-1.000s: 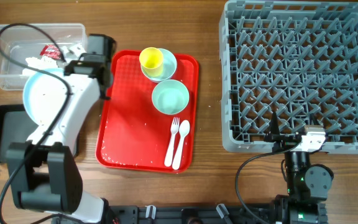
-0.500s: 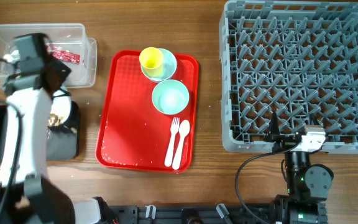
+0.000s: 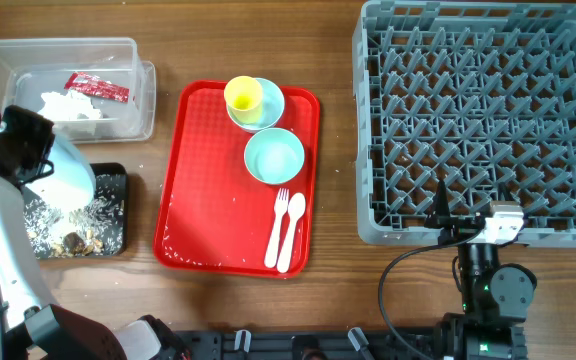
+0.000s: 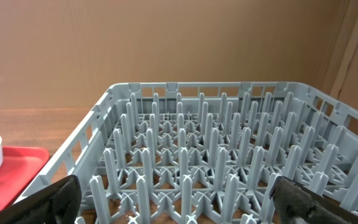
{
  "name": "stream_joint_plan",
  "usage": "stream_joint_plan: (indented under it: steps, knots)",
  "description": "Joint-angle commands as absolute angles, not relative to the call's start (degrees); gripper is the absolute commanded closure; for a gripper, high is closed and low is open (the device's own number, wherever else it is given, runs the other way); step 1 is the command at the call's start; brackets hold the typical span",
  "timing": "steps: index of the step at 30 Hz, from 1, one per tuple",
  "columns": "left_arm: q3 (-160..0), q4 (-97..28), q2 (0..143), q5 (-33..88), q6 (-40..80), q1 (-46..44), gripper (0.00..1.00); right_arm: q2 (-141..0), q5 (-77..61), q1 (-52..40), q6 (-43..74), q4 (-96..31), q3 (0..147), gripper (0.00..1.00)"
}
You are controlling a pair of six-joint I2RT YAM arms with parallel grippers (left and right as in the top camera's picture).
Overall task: Sort waste into correct bins and load items into the dishwasher rack
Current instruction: 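Tilt the plate to dump rice and scraps onto the black tray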
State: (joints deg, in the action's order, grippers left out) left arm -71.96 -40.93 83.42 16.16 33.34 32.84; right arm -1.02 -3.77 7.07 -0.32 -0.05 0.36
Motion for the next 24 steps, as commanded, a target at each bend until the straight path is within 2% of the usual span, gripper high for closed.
stream_joint_plan:
  steps: [1,9,14,17,19,21,24]
  knots:
    - [-71.6,-40.8,83.3,25.1,33.5,36.6,0.96,-0.8,-3.0,7.4,-1.1,0.1,0.3,0.0]
    - [-71.2,-44.1,83.3,44.9,33.4,45.2,0.96,-0.8,-3.0,7.4,-1.1,0.1,0.3,0.0]
    - [-68.6,-43.2,83.3,44.8,33.3,48.4,0.96,-0.8,-3.0,7.4,-1.1,0.1,0.3,0.0]
    - [-67.5,-44.8,83.3,53.9,30.1,50.1,0.96,-0.8,-3.0,7.4,-1.1,0.1,0.3,0.0]
    - [-67.4,-44.2,83.4,49.3,31.1,50.5,0.96,-0.8,-3.0,7.4,-1.1,0.1,0.3,0.0]
    - [-67.4,-43.9,83.4,54.3,29.8,51.5,0.96,-0.8,-3.0,7.4,-1.1,0.1,0.3,0.0]
    - [-67.4,-44.8,83.4,54.3,31.7,53.0,0.96,-0.8,-3.0,7.4,-1.1,0.1,0.3,0.0]
